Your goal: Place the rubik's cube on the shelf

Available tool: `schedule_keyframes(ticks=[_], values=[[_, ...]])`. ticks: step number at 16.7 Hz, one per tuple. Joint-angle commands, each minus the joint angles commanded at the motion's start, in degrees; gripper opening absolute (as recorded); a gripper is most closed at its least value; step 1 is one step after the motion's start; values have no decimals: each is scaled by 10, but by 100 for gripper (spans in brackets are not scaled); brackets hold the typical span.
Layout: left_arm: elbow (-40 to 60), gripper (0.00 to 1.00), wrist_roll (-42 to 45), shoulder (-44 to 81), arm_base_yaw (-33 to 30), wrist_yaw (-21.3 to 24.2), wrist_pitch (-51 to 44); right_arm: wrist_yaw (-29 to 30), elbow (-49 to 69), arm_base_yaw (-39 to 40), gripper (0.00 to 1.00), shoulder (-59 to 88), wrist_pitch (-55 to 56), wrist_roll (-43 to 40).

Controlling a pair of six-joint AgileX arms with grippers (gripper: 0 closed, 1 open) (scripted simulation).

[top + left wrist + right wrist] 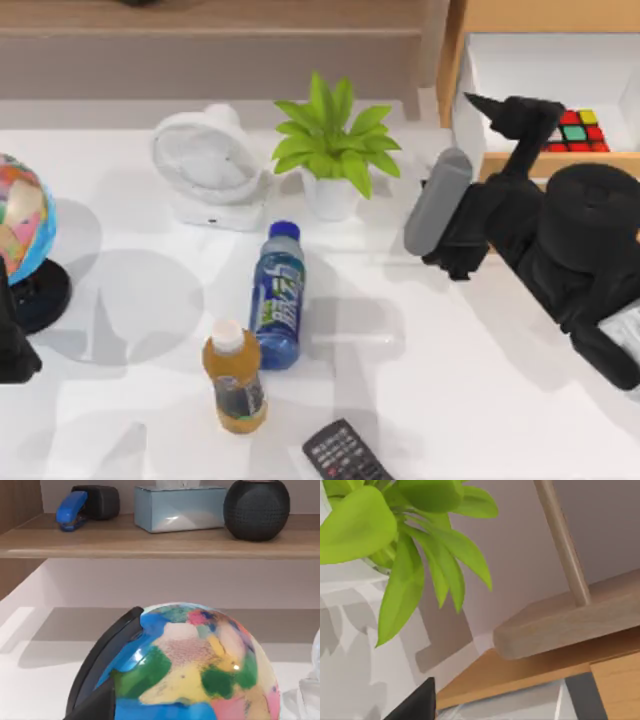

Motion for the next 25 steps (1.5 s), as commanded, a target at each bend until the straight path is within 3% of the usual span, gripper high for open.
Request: schedule_keyframes(ticks=[7, 16, 21, 25], values=[[0, 100, 0, 0, 0, 0, 0, -51, 327, -57, 100, 8, -479, 252], [0, 100, 0, 0, 0, 0, 0, -87, 765, -168, 100, 187, -1096, 538], [0, 100, 0, 0, 0, 0, 0, -93, 955, -214, 100, 302, -1334, 643], [0, 100, 0, 0, 0, 0, 0, -94, 1043, -234, 100, 366, -1427, 689]])
